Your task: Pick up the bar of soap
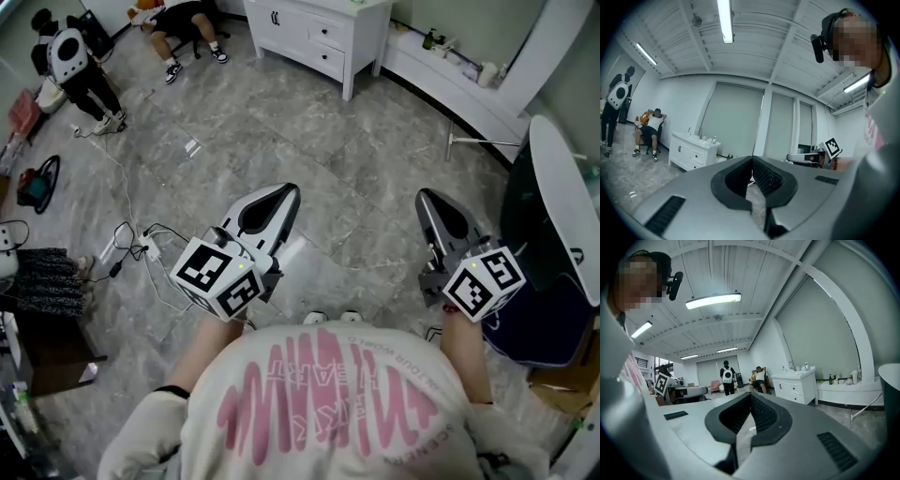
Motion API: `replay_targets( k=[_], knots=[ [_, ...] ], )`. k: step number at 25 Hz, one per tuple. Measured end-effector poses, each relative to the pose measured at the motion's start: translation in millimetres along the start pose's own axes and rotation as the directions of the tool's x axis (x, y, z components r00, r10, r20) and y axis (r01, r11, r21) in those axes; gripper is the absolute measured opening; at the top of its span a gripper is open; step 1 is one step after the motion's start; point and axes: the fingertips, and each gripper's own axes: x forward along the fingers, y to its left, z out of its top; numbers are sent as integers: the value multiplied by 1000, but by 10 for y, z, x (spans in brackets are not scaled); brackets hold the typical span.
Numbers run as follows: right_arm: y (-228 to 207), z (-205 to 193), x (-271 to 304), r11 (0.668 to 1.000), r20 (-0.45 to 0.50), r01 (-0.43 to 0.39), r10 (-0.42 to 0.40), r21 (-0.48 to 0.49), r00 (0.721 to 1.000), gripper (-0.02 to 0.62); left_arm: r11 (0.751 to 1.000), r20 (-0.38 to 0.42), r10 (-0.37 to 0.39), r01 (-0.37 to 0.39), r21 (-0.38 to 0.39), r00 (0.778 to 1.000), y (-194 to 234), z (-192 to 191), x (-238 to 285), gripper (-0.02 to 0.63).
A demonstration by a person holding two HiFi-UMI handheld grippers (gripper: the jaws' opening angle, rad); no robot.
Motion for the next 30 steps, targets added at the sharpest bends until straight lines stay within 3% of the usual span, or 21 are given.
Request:
replay_targets(
  k=[6,12,17,22,30],
  knots=[
    [96,-14,168,1000,42,26,-26,12,999,12,1000,35,-14,14,5,999,232,102,-160,8],
    [-39,-80,300,996,-8,71,-71,-54,997,12,998,92,-25,30,-51,995,483,160,-61,8],
    [-494,-107,547,997,1,73,-73,15,997,12,999,82,-22,25,-34,996,693,81,344,8],
    [-1075,-34,1030,998,-62,51,-53,-27,997,12,999,43,18,-17,-37,999,1044,17,1049,8],
    [-2147,375,1694,999,-88,25,-27,-22,996,12,998,55,54,-53,-17,997,1500,221,2153,8]
  ],
)
